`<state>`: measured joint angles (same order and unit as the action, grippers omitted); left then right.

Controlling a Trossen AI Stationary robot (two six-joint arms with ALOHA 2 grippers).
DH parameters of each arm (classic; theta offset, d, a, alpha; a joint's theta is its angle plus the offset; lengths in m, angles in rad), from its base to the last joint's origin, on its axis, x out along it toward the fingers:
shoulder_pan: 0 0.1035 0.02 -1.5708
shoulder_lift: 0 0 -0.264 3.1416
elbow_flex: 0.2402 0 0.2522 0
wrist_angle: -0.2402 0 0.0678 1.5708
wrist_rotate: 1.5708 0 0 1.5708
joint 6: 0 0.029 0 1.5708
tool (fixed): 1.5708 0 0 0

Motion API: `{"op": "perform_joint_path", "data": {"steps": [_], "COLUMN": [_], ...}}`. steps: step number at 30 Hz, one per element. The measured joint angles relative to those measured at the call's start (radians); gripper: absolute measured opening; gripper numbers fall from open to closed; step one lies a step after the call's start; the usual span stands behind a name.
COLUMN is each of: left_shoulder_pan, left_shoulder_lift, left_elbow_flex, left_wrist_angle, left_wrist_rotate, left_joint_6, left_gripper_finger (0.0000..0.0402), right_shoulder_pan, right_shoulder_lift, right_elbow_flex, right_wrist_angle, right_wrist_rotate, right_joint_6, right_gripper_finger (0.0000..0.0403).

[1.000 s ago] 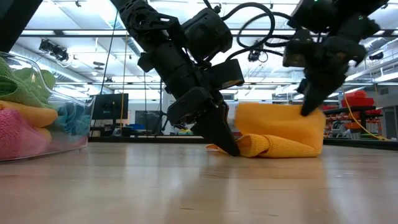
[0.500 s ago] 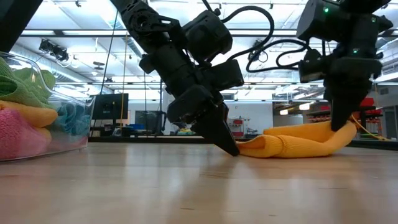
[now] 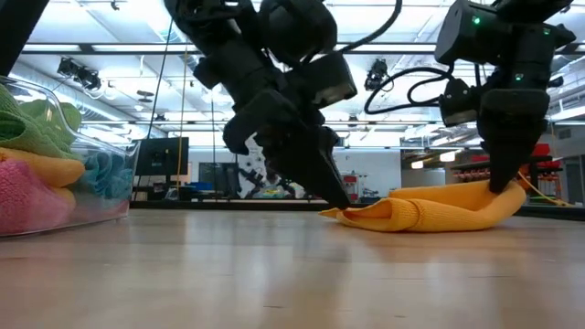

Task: Fold microfiber towels
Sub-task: Fold the yellow microfiber cloth

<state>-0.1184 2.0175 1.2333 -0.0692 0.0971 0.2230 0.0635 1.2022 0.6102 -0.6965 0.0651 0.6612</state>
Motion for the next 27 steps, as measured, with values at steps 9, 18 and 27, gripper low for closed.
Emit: {"op": "perform_joint_path", "data": {"steps": [9, 18, 27], "left_shoulder_pan": [0.000, 0.022, 0.055], "left_shoulder_lift": [0.000, 0.067, 0.114], "left_elbow_flex": [0.001, 0.000, 0.001], "left_wrist_angle": [0.192, 0.271, 0.272], "left_wrist_rotate": [-0.003, -0.050, -0.052], "left_joint_6": [-0.003, -0.009, -0.062], "left_gripper_finger": [0.0013, 0.0022, 0.0011], "right_shoulder_pan": [0.000, 0.079, 0.168], "right_shoulder_lift": [-0.026, -0.094, 0.145], "right_elbow_flex": [0.000, 0.000, 0.000], "right_wrist_angle": [-0.022, 0.167, 0.534], "right_wrist_rotate": [-0.036, 0.150, 0.309], "right_joint_6": [0.020, -0.164, -0.458], "right_gripper_finger": [0.0157, 0.0159, 0.0159]}}
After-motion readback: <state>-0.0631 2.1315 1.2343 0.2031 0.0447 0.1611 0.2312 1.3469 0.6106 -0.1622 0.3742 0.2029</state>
